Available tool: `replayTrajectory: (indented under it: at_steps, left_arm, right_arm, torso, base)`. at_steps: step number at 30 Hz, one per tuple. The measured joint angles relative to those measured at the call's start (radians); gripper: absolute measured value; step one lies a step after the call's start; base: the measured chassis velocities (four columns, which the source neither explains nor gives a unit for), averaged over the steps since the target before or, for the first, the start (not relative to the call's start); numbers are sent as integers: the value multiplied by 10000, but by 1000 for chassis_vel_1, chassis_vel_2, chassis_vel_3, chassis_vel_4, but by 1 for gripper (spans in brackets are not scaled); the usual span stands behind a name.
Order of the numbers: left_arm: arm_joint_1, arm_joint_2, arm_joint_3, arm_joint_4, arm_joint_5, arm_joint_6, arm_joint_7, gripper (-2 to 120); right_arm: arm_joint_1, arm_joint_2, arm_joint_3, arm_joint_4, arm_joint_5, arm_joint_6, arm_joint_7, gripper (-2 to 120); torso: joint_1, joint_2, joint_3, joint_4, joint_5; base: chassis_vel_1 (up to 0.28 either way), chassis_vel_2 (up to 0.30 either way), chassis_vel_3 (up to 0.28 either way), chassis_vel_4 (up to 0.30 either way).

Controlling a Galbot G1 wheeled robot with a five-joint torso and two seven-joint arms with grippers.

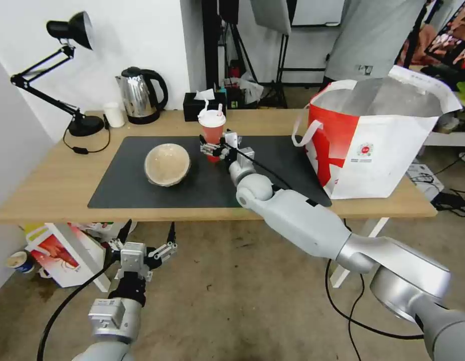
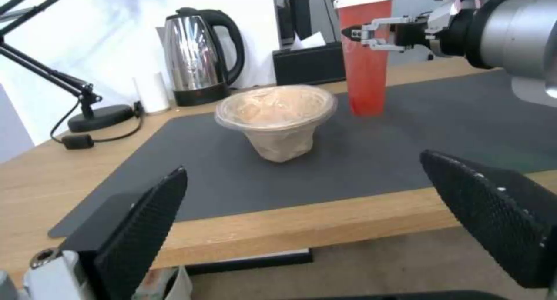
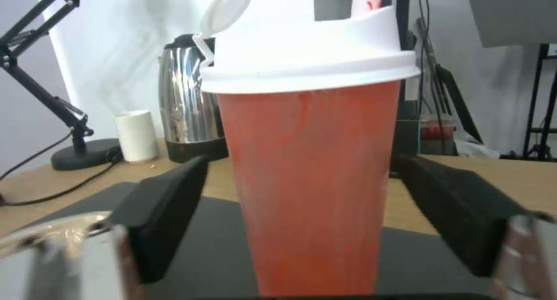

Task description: Pick up the trash from the table and place it into the takeout bag.

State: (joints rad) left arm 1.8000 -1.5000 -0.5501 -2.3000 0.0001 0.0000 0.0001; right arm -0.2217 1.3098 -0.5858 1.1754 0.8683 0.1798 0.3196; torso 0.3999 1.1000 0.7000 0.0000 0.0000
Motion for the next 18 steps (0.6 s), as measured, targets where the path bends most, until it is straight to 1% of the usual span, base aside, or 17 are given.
replayTrajectory:
  at_steps: [3, 4, 6, 8, 9, 13, 14, 17, 18]
  left_arm:
    - [0, 0, 0, 0, 0, 0, 0, 100]
    - [0, 0, 0, 0, 0, 0, 0, 100]
    - [0, 0, 0, 0, 0, 0, 0, 100]
    - [0, 0, 0, 0, 0, 0, 0, 100]
    - [0, 0, 0, 0, 0, 0, 0, 100]
    - [0, 0, 0, 0, 0, 0, 0, 100]
    - [0, 0, 0, 0, 0, 0, 0, 100]
    - [0, 0, 0, 0, 0, 0, 0, 100]
    - [0, 0, 0, 0, 0, 0, 0, 100]
  right_arm:
    - [-3, -13, 0, 6, 27, 10, -34, 68]
    - [-3, -13, 0, 6, 27, 10, -34, 68]
    - [-1, -24, 0, 20, 49, 11, -52, 58]
    - [17, -26, -7, 32, 73, 11, -64, 51]
    - [17, -26, -7, 32, 73, 11, -64, 51]
    - [45, -20, -14, 69, 111, 11, -82, 39]
    - [45, -20, -14, 69, 111, 11, -82, 39]
    - [45, -31, -14, 126, 134, 11, -85, 31]
    - [45, -31, -14, 126, 134, 11, -85, 31]
  torso:
    - [1, 0, 0, 0, 0]
    - [1, 0, 0, 0, 0]
    - [1, 0, 0, 0, 0]
    - [0, 0, 0, 0, 0]
    - [0, 0, 0, 0, 0]
    - [1, 0, 0, 0, 0]
    - [1, 0, 0, 0, 0]
    - [1, 0, 0, 0, 0]
    - [1, 0, 0, 0, 0]
  base:
    - [0, 0, 0, 0]
    - [0, 0, 0, 0]
    - [0, 0, 0, 0]
    - [0, 0, 0, 0]
    - [0, 0, 0, 0]
    - [0, 0, 0, 0]
    - [0, 0, 0, 0]
    - [0, 0, 0, 0]
    - [0, 0, 0, 0]
